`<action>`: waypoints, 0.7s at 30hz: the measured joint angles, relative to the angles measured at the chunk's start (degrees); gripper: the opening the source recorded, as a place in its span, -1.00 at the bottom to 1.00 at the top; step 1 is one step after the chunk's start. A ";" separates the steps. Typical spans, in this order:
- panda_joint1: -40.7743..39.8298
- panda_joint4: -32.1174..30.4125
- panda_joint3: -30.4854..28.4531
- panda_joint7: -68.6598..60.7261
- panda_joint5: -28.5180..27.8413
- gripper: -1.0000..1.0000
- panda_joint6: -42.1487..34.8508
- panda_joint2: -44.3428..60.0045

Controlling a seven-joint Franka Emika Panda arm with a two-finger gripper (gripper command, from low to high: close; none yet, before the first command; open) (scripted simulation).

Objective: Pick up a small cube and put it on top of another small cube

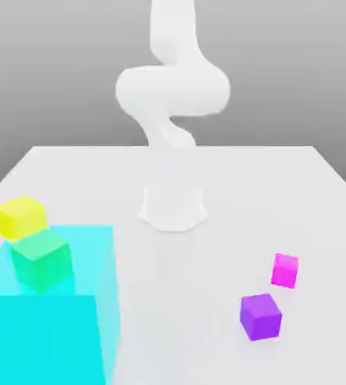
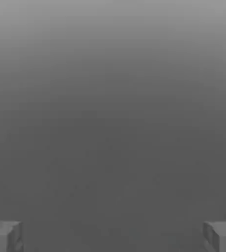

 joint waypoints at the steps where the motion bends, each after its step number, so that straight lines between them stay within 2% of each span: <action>1: 0.56 -1.01 0.35 0.07 0.46 0.00 1.26 2.27; 13: 6.00 -12.20 6.37 2.77 2.88 0.00 15.18 27.31; 17: 7.63 -15.92 8.47 5.36 1.32 0.00 19.84 35.65; 21: 10.38 -19.63 9.05 9.62 -2.58 0.00 24.47 44.06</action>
